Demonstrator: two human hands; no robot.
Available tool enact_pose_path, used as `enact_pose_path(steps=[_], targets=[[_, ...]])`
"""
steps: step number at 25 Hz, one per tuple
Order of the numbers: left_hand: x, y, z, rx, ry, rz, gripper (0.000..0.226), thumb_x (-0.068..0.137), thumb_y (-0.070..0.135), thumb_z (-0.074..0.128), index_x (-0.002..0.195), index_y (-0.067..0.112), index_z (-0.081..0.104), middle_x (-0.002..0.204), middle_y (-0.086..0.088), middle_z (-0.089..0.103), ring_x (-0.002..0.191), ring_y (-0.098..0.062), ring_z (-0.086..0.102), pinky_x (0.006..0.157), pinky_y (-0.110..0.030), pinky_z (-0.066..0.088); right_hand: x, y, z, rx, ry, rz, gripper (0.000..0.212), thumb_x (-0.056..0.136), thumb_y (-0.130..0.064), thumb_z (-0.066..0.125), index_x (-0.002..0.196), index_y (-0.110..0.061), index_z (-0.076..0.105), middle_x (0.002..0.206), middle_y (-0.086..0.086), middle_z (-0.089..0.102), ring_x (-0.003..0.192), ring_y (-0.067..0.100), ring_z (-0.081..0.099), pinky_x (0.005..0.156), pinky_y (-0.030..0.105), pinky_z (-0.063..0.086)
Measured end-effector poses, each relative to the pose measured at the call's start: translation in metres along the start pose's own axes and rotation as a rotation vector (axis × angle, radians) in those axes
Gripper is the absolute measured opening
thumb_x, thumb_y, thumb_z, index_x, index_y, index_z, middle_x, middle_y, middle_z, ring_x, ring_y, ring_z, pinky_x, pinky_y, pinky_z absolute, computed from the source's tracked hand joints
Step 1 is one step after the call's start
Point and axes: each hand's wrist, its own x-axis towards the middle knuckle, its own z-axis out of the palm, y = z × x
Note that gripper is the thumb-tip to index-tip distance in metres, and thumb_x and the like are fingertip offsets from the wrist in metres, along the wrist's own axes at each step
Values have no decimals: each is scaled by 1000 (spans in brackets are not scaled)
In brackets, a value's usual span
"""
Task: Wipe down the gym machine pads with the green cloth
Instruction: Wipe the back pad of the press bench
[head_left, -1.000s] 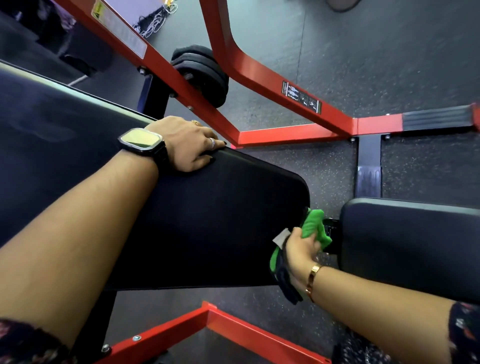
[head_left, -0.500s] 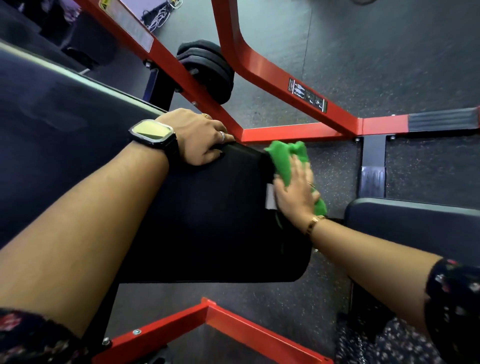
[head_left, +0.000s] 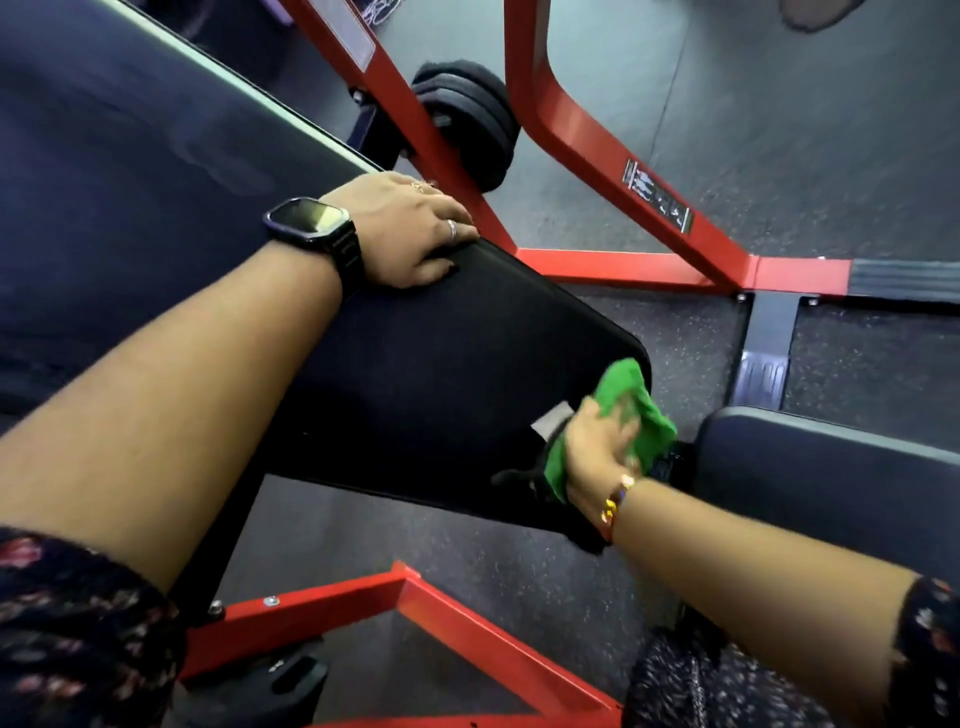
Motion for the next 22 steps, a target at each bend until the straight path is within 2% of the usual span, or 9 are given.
enact_pose_path(steps=[2, 6, 8, 10, 12, 14, 17, 20, 22], targets=[[-11, -7, -3, 10, 24, -25, 52, 90, 43, 36, 136, 21, 45, 140, -2, 48, 126, -25, 47, 105, -39, 37, -16, -58, 0, 1, -46, -211, 55, 98, -40, 32, 150, -29, 17, 159, -1, 3, 144, 33, 4, 115, 46, 2], [-47, -31, -18, 44, 85, -34, 62, 85, 48, 21, 130, 19, 52, 131, -5, 56, 120, -27, 54, 100, -43, 44, -67, -141, 14, -125, -114, -720, 57, 95, -48, 33, 146, -46, 8, 157, -17, -1, 145, 28, -5, 105, 64, 11], [-65, -48, -28, 48, 96, -56, 61, 85, 47, 22, 130, 18, 53, 130, -7, 57, 118, -29, 55, 98, -45, 45, -67, -121, 18, -297, -12, -988, 62, 93, -51, 35, 146, -45, 4, 158, -15, 1, 145, 28, 0, 99, 65, 22], [-80, -64, -36, 62, 118, -90, 61, 86, 48, 23, 130, 17, 52, 131, -9, 57, 117, -32, 56, 98, -47, 44, -41, -62, 14, -446, 111, -1189, 67, 87, -53, 37, 147, -42, 8, 158, -9, 11, 144, 30, 12, 94, 60, 33], [-93, -76, -40, 86, 141, -137, 55, 90, 47, 30, 132, 18, 50, 134, -9, 54, 119, -33, 54, 99, -47, 41, -7, 3, 0, -542, 155, -1279, 69, 83, -53, 39, 145, -40, 13, 158, -11, 10, 141, 31, 19, 89, 59, 39], [-103, -82, -40, 81, 162, -158, 51, 91, 42, 37, 133, 17, 49, 135, -9, 53, 121, -33, 52, 100, -48, 40, 13, 27, -9, -551, 152, -1241, 67, 84, -54, 37, 145, -38, 14, 158, -13, 6, 139, 30, 19, 87, 59, 40], [-111, -86, -42, 73, 190, -176, 57, 88, 47, 29, 132, 16, 51, 132, -11, 54, 117, -35, 53, 95, -49, 44, -11, -44, 4, -483, 225, -1221, 64, 84, -54, 36, 144, -35, 22, 155, -6, 25, 139, 33, 24, 90, 60, 37], [-108, -87, -44, 44, 190, -216, 61, 82, 48, 28, 130, 18, 52, 131, -10, 55, 116, -35, 53, 93, -48, 43, -64, -110, 24, -519, 268, -1528, 68, 81, -55, 44, 143, -37, 25, 153, -6, 29, 139, 36, 27, 89, 55, 36], [-105, -85, -46, 34, 188, -221, 62, 81, 48, 28, 130, 17, 52, 131, -10, 55, 116, -35, 52, 96, -48, 41, -73, -92, 31, -576, 240, -1836, 73, 77, -55, 49, 144, -40, 25, 153, -6, 29, 140, 37, 24, 92, 56, 33]])
